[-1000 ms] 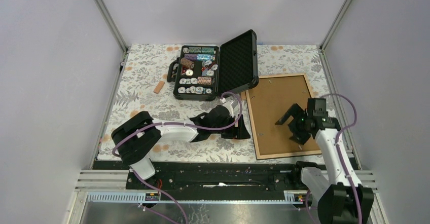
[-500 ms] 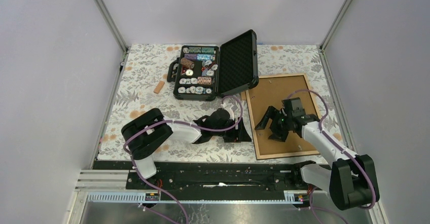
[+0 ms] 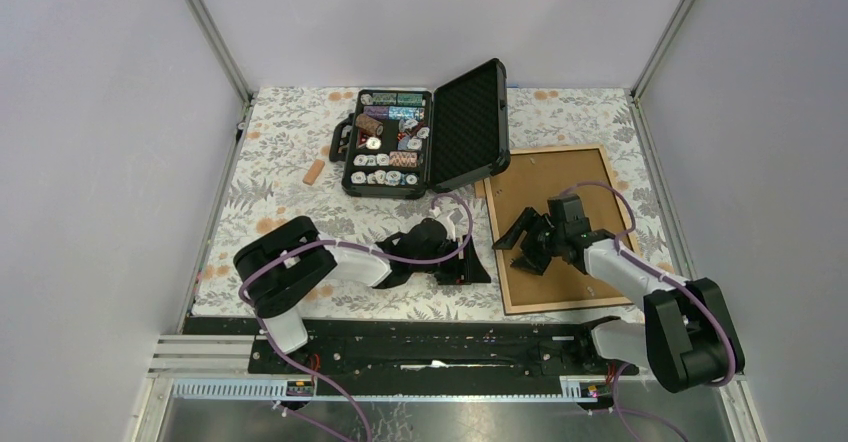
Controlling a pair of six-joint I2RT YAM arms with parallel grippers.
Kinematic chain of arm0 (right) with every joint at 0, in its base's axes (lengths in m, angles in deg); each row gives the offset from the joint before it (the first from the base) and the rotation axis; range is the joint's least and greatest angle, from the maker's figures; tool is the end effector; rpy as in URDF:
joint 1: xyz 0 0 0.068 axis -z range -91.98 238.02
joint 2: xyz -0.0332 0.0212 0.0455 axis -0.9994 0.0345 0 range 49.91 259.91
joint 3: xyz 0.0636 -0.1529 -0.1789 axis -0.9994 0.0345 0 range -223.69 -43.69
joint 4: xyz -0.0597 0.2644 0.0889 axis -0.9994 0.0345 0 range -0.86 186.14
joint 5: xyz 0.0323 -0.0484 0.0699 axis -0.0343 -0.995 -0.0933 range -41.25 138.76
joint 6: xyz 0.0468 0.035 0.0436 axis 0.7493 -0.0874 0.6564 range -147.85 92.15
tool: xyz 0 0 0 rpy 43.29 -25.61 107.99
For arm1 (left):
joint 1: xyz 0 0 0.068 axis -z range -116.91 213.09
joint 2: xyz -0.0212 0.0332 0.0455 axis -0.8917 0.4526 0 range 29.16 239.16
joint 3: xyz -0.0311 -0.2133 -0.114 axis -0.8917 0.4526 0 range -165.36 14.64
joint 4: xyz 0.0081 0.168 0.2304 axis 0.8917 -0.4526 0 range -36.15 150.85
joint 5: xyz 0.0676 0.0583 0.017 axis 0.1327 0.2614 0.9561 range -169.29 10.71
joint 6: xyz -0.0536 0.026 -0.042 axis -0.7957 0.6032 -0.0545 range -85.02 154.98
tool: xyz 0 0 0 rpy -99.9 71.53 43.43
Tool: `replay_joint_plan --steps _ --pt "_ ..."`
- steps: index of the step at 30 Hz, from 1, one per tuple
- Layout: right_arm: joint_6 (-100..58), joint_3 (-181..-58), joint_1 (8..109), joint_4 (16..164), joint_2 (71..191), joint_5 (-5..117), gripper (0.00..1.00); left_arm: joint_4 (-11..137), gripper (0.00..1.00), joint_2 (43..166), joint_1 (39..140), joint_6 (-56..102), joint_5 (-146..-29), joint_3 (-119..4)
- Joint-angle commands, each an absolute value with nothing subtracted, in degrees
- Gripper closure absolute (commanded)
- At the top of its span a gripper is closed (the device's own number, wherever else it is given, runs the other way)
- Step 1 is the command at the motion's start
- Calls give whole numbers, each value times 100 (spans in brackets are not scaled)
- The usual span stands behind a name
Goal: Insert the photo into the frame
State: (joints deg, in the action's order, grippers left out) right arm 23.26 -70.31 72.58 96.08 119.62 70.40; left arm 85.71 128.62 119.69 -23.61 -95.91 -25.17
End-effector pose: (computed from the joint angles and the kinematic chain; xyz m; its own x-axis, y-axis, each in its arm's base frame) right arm 0.2457 0.0910 0.0921 -0.8342 0.5202 -0.1833 0.2762 0.6817 0.6775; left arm 0.1811 -0.3061 0.0661 -0.9568 -0.0345 -0.2887 0.2163 0.5791 -0.7860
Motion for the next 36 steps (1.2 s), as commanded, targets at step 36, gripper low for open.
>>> replay_joint_plan --steps 36 --pt "1109 -7648 6201 9715 13230 5779 36 9055 38 12889 11943 -2488 -9387 -2263"
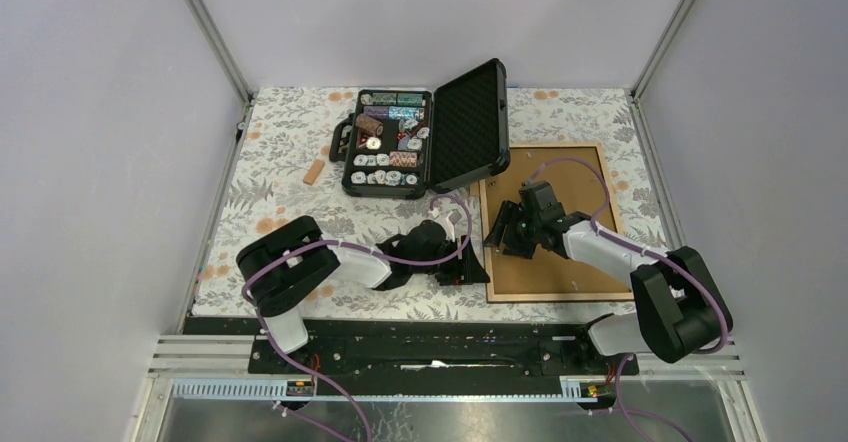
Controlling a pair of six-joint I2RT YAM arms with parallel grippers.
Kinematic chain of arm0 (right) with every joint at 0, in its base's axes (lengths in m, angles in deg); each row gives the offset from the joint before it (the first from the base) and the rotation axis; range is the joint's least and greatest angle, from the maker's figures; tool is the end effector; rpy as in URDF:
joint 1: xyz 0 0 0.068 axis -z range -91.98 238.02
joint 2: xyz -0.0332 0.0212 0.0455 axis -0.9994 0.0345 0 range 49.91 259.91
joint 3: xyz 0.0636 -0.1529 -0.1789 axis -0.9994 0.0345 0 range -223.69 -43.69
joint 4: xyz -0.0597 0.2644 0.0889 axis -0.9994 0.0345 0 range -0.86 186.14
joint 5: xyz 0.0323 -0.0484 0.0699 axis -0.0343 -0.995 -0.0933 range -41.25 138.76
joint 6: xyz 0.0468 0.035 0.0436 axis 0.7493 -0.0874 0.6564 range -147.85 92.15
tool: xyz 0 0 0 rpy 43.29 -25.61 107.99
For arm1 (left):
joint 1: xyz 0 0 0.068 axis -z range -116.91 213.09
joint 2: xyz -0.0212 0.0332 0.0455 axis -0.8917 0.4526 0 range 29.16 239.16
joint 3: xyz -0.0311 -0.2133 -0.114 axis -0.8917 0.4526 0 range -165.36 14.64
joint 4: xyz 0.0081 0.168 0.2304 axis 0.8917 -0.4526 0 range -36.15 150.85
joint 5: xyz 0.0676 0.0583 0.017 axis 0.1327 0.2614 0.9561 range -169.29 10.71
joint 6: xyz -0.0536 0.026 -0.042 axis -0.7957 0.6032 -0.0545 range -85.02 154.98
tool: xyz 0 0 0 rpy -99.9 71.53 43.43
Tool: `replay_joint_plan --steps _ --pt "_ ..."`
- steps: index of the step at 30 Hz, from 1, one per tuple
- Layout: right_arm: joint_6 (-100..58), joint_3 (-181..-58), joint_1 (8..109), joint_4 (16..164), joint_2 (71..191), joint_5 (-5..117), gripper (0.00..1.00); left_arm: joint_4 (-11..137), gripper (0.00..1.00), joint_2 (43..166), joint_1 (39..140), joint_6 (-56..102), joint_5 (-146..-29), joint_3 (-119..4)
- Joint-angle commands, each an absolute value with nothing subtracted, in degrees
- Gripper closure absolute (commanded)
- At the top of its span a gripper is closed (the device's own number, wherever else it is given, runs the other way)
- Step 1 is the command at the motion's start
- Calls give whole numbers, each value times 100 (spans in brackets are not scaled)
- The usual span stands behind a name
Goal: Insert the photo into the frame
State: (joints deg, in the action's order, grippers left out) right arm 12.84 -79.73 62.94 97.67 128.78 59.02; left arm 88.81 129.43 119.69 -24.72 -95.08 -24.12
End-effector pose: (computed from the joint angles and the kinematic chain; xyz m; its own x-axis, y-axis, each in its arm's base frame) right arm 0.2648 0.1358 0.0988 -0.8741 0.2992 -0.3827 0.0685 0.8559 0.5126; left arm 0.1809 -0.3043 0.0617 -0.9549 -0.0610 -0.2906 0.2057 0.5700 -0.7955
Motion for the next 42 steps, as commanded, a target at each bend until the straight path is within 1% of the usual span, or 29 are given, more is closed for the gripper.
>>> replay_joint_plan --steps 1,4,7,9,10,12,14,16,19,25,31,37,42 --pt "1096 -7614 6205 9691 13240 5773 38 9086 38 12872 11943 -2495 -9389 -2219" --pt "1056 -7609 6201 9691 13270 5663 40 9008 39 12734 11945 -2470 -9260 -2118" --pt "1049 -7687 6201 9716 13253 5470 41 8968 39 12674 11948 -2474 -9172 -2077" --pt "1054 -7772 6201 9670 13266 5480 40 8951 39 12757 11943 -2453 -9144 -2126" --pt "1052 -7786 6203 9598 13256 5522 38 8969 40 12827 11943 -2456 -9150 -2173" --pt "1099 -7765 6206 9404 13206 5651 36 8995 46 13046 11950 -2428 -9129 -2325" --pt "1218 -7694 6201 9186 13163 5741 37 9109 51 13228 11943 -2489 -9187 -2420" --pt "1355 -7587 6201 8993 13159 5820 40 9272 55 13437 11953 -2563 -9338 -2521" --pt "1433 -7526 6201 8691 13289 5968 48 9437 62 13699 11960 -2683 -9513 -2600" --pt "1279 -7554 6197 8330 13519 6053 48 9682 72 13946 12003 -2863 -9662 -2501" --pt "1374 -7441 6188 8334 13734 6314 48 9688 72 13996 11997 -2872 -9740 -2500" --pt "1812 -6895 6189 8423 13328 6502 47 9339 72 13816 11906 -2662 -9724 -2603" --pt "1969 -6679 6187 8377 13304 6904 47 9298 72 13773 11890 -2644 -9727 -2548"
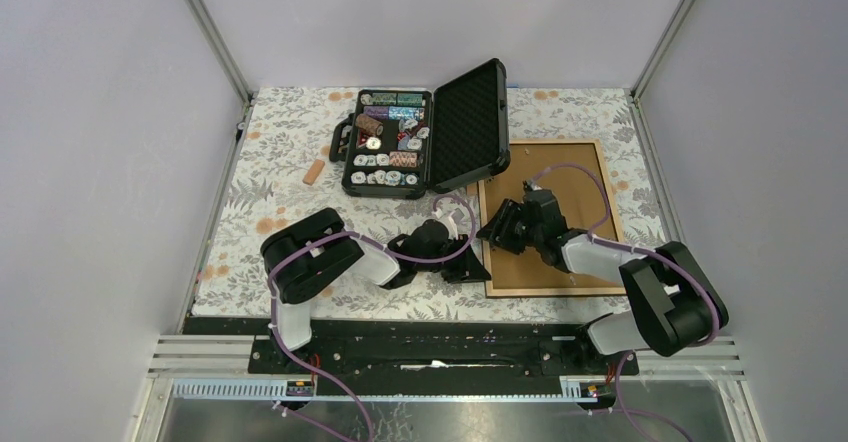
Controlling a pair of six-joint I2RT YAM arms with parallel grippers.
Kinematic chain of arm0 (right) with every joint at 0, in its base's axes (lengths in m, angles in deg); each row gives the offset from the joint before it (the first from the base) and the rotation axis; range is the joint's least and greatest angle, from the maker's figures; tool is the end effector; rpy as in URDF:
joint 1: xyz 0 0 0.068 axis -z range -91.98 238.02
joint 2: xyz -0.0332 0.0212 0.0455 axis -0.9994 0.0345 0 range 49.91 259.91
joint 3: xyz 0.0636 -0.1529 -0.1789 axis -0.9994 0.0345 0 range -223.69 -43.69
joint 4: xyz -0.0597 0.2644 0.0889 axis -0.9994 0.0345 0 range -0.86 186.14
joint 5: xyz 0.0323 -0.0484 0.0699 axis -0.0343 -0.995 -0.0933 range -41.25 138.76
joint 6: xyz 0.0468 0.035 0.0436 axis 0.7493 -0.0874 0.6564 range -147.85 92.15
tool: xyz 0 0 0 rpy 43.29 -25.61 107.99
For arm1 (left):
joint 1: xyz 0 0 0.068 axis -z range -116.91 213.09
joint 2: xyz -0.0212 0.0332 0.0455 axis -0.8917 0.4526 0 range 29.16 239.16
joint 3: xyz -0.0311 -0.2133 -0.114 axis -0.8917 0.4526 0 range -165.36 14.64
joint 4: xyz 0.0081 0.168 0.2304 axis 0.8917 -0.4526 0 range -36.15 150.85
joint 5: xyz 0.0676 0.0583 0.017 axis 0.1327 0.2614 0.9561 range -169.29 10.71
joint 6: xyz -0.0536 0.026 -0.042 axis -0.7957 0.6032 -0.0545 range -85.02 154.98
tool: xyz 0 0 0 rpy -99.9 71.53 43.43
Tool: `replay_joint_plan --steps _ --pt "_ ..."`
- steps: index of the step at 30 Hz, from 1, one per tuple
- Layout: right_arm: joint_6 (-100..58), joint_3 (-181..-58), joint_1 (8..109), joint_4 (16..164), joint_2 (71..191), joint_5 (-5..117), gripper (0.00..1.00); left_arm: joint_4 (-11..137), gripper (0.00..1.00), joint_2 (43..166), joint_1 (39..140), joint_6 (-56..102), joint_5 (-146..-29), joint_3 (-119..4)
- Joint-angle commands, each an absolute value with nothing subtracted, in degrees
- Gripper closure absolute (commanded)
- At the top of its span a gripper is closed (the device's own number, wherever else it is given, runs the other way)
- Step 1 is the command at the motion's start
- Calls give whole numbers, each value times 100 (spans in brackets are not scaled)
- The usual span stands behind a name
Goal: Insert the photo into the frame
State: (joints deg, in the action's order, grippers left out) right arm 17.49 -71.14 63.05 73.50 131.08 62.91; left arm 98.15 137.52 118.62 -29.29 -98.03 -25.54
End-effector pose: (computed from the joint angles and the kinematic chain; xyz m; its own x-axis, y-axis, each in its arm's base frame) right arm 0.2630 0.1388 0.0803 -0.8083 0.3844 -0.4460 -0.0127 0.7459 0.6659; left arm 0.1892 -0.3100 0.0396 -0.9700 -0.0943 -0.2241 0.1451 0.5150 -0.8448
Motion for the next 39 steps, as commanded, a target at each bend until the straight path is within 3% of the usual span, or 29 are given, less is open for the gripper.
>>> replay_joint_plan --steps 1,11,22,27,32,39 --pt "1974 -6658 6183 8385 13253 6973 46 9328 72 13781 11893 -2664 -9737 -2525" --pt "2080 -6475 6189 8727 12516 7081 40 9368 72 13638 11899 -2707 -9806 -2374" --pt "534 -8196 6203 10115 11974 5649 14 9220 71 13440 11907 -2652 -9781 -2314" --pt "437 -8070 6424 9648 11699 5118 2 9240 71 13514 12008 -2644 -9871 -2348" --pt "1346 -7377 7094 8493 11532 5676 5 9322 70 13975 12154 -2723 -10080 -2758" --pt "957 -7381 7725 8320 12165 6373 28 8785 68 14640 12290 -2480 -10352 -3874"
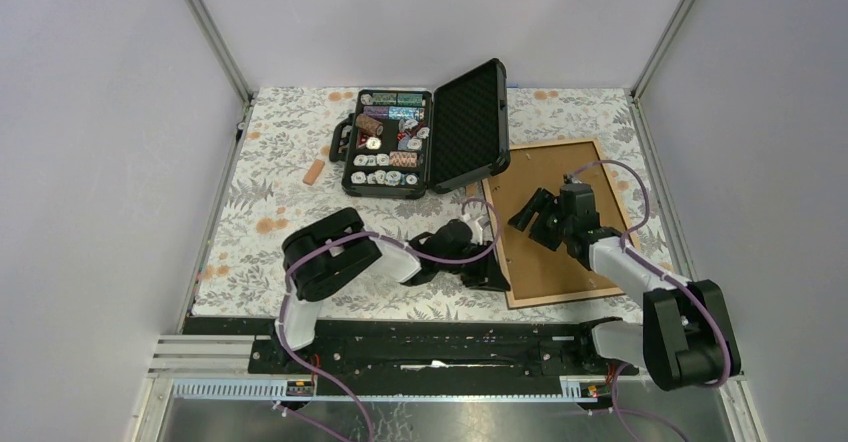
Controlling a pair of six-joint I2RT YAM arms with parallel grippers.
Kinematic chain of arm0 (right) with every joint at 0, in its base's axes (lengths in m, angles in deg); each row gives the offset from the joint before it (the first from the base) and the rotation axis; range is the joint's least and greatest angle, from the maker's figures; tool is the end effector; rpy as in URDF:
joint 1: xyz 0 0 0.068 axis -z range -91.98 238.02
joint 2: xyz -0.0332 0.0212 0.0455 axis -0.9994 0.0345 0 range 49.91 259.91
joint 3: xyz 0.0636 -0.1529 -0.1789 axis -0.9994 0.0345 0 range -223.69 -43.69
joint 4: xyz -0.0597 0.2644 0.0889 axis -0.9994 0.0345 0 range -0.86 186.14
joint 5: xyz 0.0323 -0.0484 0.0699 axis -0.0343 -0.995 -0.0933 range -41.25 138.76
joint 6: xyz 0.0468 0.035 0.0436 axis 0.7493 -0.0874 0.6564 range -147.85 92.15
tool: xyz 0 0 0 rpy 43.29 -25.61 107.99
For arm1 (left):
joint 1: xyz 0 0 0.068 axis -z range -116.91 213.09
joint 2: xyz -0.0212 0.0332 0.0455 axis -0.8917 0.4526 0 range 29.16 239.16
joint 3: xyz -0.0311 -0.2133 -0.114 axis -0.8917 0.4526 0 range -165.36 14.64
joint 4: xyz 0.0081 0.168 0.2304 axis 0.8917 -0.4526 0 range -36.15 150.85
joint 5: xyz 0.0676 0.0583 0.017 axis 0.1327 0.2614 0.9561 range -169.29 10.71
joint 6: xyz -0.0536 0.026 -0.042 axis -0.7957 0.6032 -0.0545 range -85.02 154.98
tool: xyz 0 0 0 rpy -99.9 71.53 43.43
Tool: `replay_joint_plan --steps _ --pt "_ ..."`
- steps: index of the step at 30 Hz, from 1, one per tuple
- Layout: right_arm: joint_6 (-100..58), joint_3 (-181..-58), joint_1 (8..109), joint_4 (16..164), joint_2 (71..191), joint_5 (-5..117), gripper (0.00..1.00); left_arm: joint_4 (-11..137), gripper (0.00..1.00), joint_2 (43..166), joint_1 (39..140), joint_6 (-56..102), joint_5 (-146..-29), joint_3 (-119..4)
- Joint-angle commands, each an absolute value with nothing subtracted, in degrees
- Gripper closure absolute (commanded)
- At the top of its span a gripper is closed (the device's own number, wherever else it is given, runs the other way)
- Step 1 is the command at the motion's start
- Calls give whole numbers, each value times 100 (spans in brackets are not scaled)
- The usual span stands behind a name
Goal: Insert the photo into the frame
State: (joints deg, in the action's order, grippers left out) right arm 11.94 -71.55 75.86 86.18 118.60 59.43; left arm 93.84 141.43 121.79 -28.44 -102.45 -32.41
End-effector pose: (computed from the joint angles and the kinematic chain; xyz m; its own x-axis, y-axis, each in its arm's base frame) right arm 0.2755 0.0708 0.1181 -0.6851 0.4957 -0.5338 0.1152 0.7973 0.5926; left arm 0.1803 -0.3423 0.0406 -0.9811 0.0311 -0.1909 0.1811 0.4939 -0.8504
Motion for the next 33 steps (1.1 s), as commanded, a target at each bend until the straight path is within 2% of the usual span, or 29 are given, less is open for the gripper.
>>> replay_joint_plan --steps 1,7,11,13,15,25,33 --pt "837 -7474 7753 8441 12247 6405 29 8714 68 14727 12308 -2456 -10358 -4020" --pt "198 -7868 7844 9093 12312 6194 28 8614 64 14675 12362 -2325 -10289 -4191" --pt "224 -8136 7854 9238 12510 6015 23 8322 47 14255 12369 -2064 -10065 -3970" --pt "452 -8236 7853 9099 12757 6029 19 8058 41 13914 12362 -1842 -9800 -3763" --pt "615 -8300 7853 8680 13065 6232 19 7702 37 13563 12336 -1569 -9497 -3573" --pt "1295 -8293 7844 6280 14229 6725 43 6634 30 11375 12281 -1172 -8178 -2450" --pt "1570 -8709 7819 5646 15185 6741 44 6733 29 10932 12277 -1235 -8166 -2267"
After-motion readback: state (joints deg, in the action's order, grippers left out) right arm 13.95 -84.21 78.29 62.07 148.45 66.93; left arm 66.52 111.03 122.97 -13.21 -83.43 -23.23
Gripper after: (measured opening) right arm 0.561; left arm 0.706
